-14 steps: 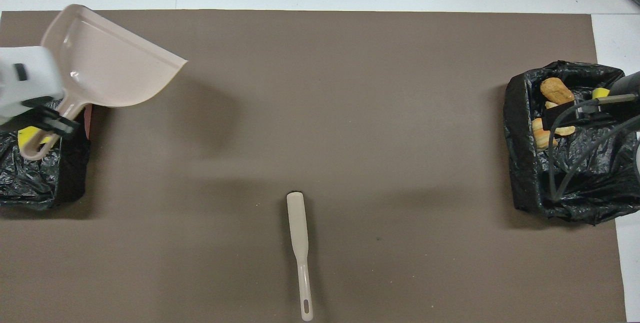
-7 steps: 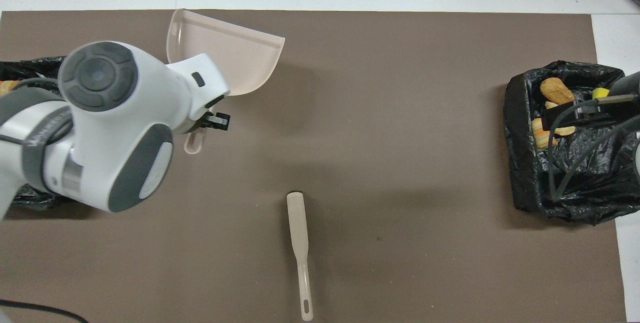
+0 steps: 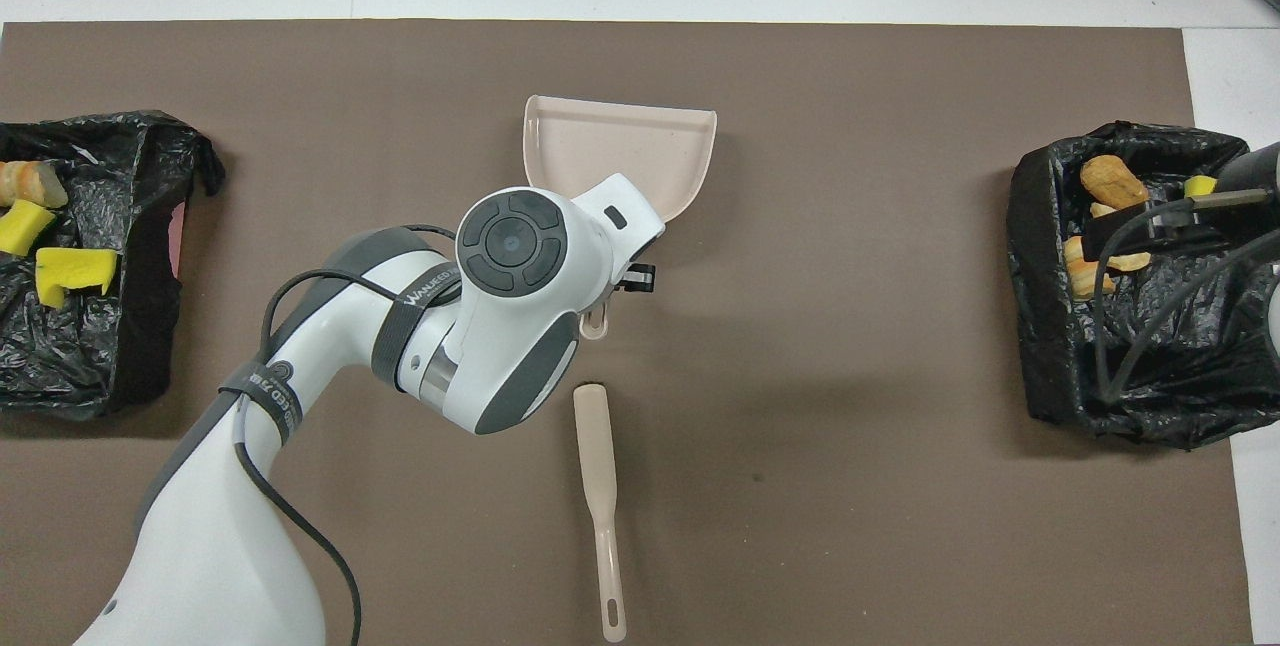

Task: Sweep and dump trash in bin
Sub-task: 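Return the empty dustpan to the table center with the left gripper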

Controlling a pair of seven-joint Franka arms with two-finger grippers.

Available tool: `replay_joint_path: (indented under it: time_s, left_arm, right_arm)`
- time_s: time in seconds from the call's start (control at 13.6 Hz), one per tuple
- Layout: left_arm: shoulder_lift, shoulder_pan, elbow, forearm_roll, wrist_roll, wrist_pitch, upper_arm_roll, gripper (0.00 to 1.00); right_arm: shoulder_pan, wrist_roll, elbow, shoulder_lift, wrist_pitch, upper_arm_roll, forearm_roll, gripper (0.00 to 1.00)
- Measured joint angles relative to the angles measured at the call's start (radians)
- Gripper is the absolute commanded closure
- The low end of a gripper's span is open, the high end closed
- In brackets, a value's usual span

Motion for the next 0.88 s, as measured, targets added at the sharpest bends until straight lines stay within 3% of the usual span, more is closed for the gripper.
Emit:
replay_joint_path:
  time_s: [0.07,0.15,0.59,0.88]
  left_arm:
    - [0.011,-0.006,0.0,0.0,-0.021,0.011,0.0,0.43]
    - [0.018,-0.01,0.0,0.0,-0.032,0.014,0.001,0.0]
    - [0.01,0.006,0.009,0.0,-0.038,0.011,0.028,0.0]
    - [-0.063,0.106,0.02,0.023,-0.032,-0.126,0.037,0.0]
  right_arm:
    - [0.0,0.0,0.0,0.0,0.0,0.0,0.0,0.0]
    - [0.0,0.0,0.0,0.0,0.0,0.0,0.0,0.0]
    - [0.0,0.0,0.0,0.0,0.0,0.001,0.0,0.0]
    - [0.0,0.0,0.0,0.0,0.0,0.001,0.0,0.0]
